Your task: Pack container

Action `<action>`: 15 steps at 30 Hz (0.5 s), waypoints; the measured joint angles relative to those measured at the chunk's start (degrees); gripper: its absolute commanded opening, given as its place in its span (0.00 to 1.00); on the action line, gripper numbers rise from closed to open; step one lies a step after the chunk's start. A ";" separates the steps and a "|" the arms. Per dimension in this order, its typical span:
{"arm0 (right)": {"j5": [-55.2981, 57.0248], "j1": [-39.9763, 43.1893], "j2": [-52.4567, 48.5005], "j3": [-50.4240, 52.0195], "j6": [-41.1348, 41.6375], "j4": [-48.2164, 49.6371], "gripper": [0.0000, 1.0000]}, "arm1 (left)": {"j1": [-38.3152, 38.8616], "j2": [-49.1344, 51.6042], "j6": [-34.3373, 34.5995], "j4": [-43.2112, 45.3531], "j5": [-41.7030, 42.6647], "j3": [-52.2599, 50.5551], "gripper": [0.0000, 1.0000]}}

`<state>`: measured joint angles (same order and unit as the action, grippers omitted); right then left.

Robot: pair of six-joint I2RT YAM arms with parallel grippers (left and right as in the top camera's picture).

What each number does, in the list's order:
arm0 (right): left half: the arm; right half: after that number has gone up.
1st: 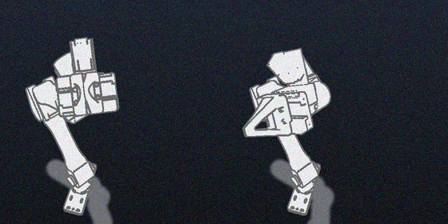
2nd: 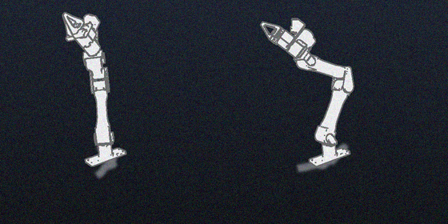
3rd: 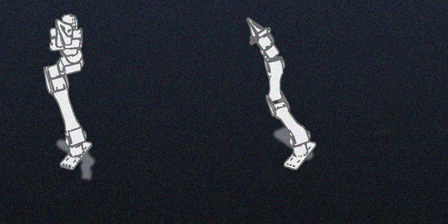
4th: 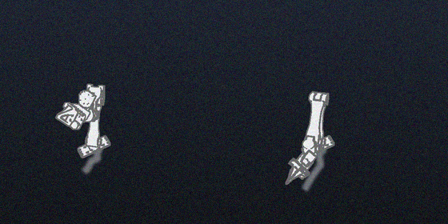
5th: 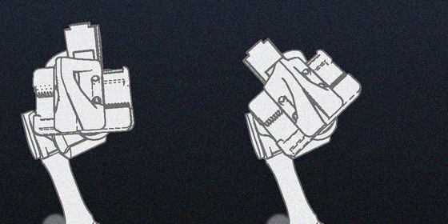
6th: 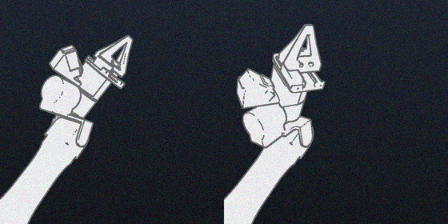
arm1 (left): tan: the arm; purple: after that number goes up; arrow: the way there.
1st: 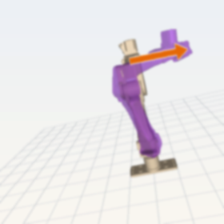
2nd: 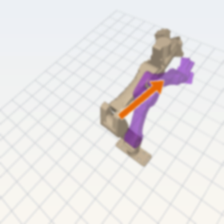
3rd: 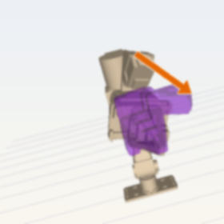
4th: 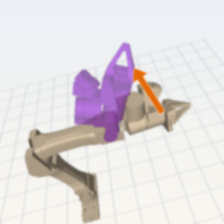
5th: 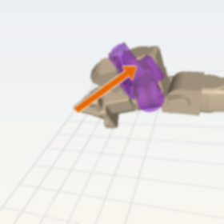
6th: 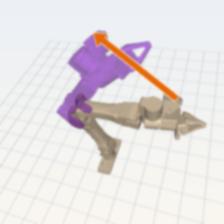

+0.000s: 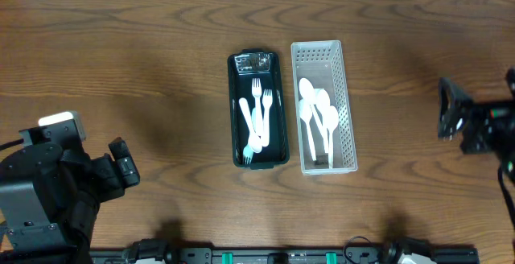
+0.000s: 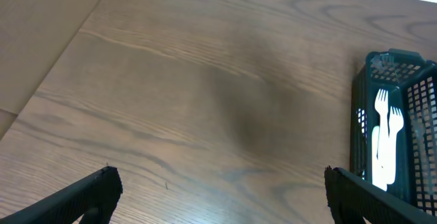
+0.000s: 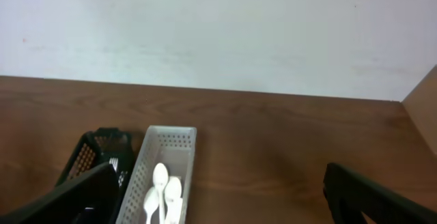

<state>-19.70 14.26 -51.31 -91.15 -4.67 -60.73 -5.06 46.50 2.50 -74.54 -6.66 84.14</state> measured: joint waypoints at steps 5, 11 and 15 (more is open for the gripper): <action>0.15 0.00 2.38 0.00 -0.15 -5.38 0.99 | 0.00 0.00 0.00 0.00 -0.20 0.00 0.98; 0.24 0.00 2.62 0.02 -0.20 -11.74 0.99 | 0.00 0.00 0.00 -0.02 -0.22 0.00 0.98; 0.24 0.00 2.62 0.02 -0.20 -15.23 0.99 | 0.00 0.00 0.02 -0.02 -0.22 0.00 0.98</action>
<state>-19.46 14.26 -48.69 -91.13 -4.86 -75.96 -5.06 46.50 2.52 -74.56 -6.87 84.14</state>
